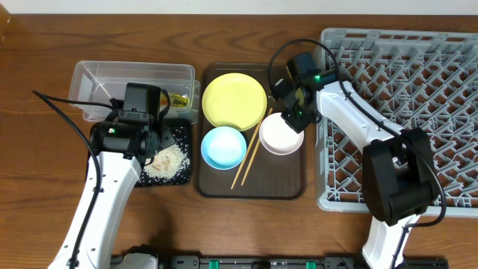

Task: Sort waste into correct bins and load items into the dishwasher rack
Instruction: 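Carry the white bowl with right gripper and set it in the rack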

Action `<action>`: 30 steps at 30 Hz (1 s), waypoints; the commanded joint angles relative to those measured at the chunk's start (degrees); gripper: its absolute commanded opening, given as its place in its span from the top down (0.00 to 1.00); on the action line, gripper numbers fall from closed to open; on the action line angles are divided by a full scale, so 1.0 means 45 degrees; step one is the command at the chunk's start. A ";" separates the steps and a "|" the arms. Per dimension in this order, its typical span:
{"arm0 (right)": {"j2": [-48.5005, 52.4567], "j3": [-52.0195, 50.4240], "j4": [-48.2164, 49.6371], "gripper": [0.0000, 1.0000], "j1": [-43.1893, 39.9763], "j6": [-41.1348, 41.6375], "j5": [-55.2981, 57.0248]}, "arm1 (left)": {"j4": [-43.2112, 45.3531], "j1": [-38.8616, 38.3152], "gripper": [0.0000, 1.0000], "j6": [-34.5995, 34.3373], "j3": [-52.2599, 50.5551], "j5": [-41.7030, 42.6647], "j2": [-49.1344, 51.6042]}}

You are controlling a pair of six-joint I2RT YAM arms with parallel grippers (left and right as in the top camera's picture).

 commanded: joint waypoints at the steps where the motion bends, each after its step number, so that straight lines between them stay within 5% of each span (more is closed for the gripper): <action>1: -0.0894 0.0209 0.0053 0.99 -0.0466 0.0695 0.0855 | -0.0010 0.0068 0.44 -0.0107 0.0000 -0.0306 -0.0068; 13: -0.4673 0.0233 0.3429 0.99 -0.2093 0.1549 0.2181 | 0.0039 0.0068 0.44 -0.0112 0.0000 -0.0306 -0.0068; 23: -0.4235 0.0228 0.7397 0.99 -0.2667 -0.0515 0.8194 | 0.0126 0.0068 0.44 -0.0112 0.0000 -0.0306 -0.0068; 30: -0.3036 0.0233 0.9797 0.99 -0.2735 -0.2346 0.9122 | 0.0121 0.0068 0.44 -0.0112 0.0000 -0.0306 -0.0068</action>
